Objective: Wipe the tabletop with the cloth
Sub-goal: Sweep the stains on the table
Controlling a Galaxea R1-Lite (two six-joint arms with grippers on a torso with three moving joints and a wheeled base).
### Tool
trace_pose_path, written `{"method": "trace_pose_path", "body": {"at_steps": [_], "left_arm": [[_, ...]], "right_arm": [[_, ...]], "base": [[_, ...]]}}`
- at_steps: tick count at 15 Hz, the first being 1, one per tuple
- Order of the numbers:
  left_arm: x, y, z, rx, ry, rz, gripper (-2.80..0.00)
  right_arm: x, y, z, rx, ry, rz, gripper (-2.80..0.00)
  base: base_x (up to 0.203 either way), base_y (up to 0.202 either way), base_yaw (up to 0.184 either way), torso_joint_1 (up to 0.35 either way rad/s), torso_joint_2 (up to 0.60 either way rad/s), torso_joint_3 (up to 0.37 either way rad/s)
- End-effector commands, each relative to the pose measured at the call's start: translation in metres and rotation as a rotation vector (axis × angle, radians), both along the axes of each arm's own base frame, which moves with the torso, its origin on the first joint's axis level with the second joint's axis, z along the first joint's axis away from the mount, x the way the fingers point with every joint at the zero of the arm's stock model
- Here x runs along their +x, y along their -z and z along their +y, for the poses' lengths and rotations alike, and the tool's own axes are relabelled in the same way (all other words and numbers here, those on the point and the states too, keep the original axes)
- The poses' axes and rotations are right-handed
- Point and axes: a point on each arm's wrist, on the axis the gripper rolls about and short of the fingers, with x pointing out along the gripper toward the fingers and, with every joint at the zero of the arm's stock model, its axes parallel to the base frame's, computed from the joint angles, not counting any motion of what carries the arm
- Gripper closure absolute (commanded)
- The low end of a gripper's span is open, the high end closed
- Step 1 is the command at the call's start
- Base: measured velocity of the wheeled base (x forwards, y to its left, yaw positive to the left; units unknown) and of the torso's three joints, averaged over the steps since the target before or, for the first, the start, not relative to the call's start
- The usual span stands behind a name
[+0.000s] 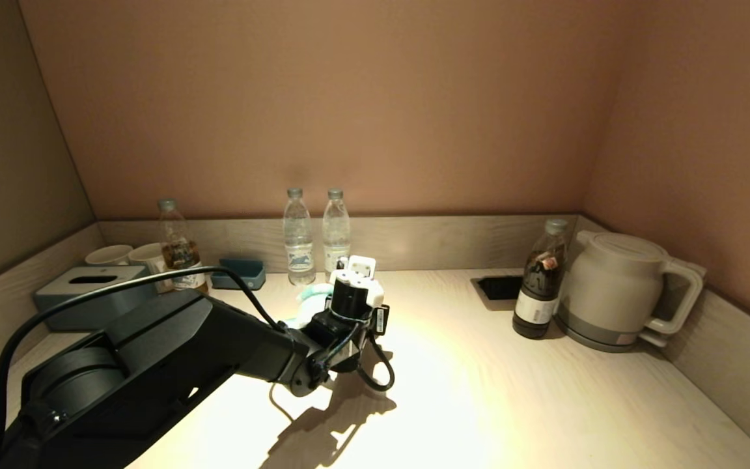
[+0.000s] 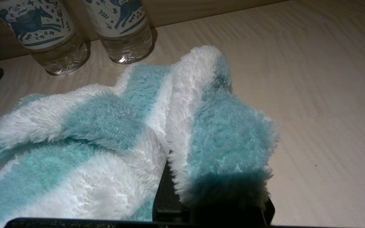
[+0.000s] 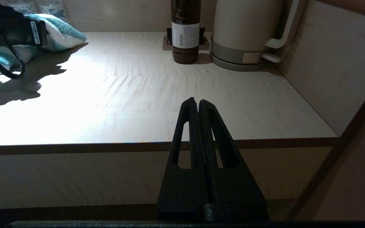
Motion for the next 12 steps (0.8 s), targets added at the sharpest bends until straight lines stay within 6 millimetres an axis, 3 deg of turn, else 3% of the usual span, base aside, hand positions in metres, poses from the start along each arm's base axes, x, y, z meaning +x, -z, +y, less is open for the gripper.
{"method": "trace_pose_path", "body": {"at_steps": [1,4,9,12], "left_arm": [[-0.008,-0.003,-0.011,-0.009,0.024,-0.01,0.0],[-0.028,-0.007,-0.031,-0.016,0.078,-0.017,0.0],[-0.035,-0.011,-0.036,-0.022,0.093,-0.021,0.0],[-0.075,-0.074,-0.05,-0.103,0.164,-0.096,0.0]], "right_arm": [[0.0,0.0,0.0,0.0,0.0,0.001,0.0],[0.0,0.0,0.0,0.0,0.0,0.001,0.0],[0.0,0.0,0.0,0.0,0.001,0.001,0.0],[0.0,0.0,0.0,0.0,0.001,0.001,0.0]], "base": [[0.0,0.0,0.0,0.0,0.0,0.0],[0.0,0.0,0.0,0.0,0.0,0.0],[0.0,0.0,0.0,0.0,0.0,0.0],[0.0,0.0,0.0,0.0,0.0,0.0]]}}
